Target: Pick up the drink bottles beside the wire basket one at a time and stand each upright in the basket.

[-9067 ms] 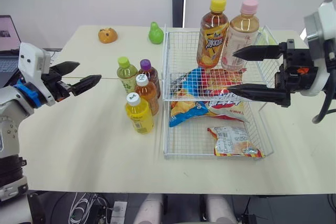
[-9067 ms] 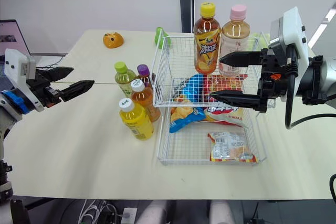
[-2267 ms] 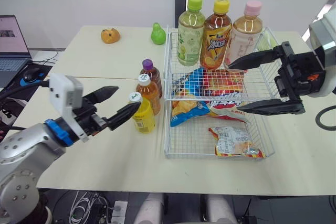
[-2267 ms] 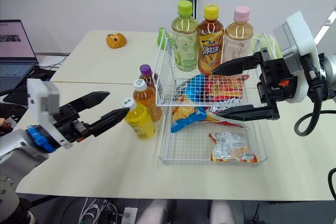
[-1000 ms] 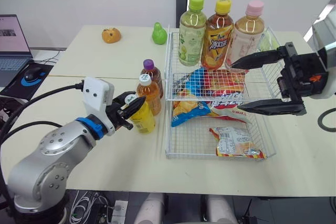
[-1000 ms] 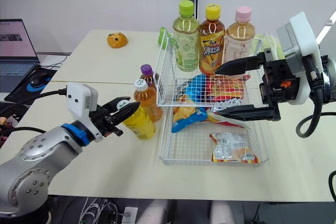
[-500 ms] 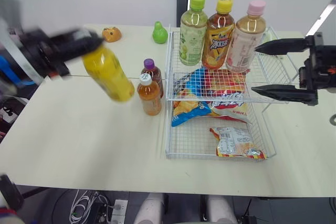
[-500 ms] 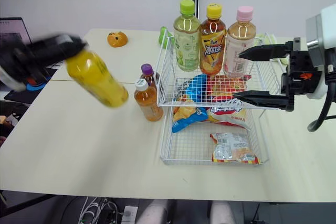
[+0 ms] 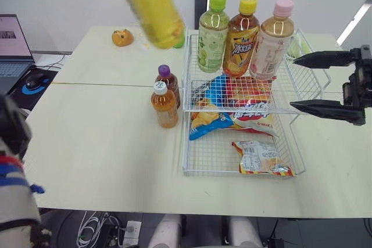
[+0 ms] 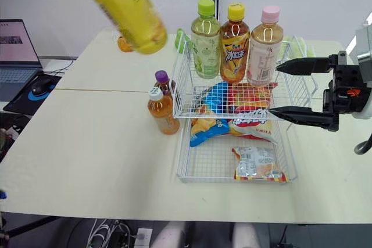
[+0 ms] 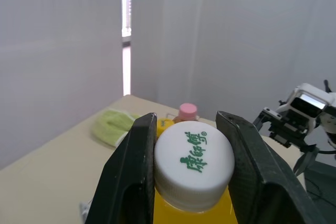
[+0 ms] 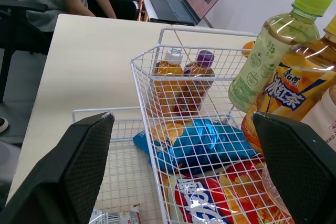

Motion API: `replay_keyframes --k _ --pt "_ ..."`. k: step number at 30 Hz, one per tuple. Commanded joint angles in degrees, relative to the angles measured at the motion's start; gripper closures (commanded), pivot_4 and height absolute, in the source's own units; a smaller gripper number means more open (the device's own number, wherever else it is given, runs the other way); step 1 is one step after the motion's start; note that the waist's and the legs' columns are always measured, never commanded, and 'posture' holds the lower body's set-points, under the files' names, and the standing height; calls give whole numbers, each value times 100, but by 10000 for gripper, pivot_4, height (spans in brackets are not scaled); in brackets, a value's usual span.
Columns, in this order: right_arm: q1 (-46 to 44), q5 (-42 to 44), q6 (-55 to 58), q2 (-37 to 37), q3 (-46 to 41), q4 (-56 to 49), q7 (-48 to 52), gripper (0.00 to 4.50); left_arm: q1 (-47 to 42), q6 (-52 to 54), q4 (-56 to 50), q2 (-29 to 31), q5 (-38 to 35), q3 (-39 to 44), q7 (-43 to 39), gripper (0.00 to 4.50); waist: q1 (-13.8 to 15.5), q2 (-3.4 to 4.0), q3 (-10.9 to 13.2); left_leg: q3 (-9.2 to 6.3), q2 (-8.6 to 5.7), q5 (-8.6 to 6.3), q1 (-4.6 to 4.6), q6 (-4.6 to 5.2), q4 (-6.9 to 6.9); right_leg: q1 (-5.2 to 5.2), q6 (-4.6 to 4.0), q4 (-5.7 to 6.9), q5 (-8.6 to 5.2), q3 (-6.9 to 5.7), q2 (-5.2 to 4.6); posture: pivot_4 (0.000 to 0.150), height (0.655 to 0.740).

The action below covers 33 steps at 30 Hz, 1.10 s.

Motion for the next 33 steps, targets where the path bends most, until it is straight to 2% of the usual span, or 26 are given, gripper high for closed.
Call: replay_keyframes --k 1,9,20,28,33 --pt "18 113 29 -126 -342 -136 -121 0 -506 -387 351 -431 423 -146 -545 31338 -32 0 0 0 0 0 0 0 0 0 0 0 0 1 -1 1500 7400" --pt "466 137 285 -298 -1010 -197 -215 0 -323 -1387 479 -1922 1344 -650 -1171 31338 -60 -1 2 0 -3 0 -6 1 4 -3 2 4 -1 1 -5 1500 7400" --pt "1189 426 594 -224 -1864 -736 -602 0 300 -2910 776 -3584 2454 -925 -1033 31338 -62 2 3 8 -7 1 -8 2 8 -7 3 9 -1 5 -12 1500 7400" --pt "1378 625 728 -262 -2093 -900 -812 0 132 -3308 1635 -4158 2782 -758 -909 31338 -60 2 3 7 -9 1 -9 3 9 -5 4 10 -1 0 -13 1500 7400" --pt "1450 673 749 -289 -2166 -943 -876 0 -86 -3292 2143 -4309 2767 -589 -1166 31338 -60 2 3 4 -11 1 -8 3 12 -1 5 11 -1 -4 -14 1500 7400"
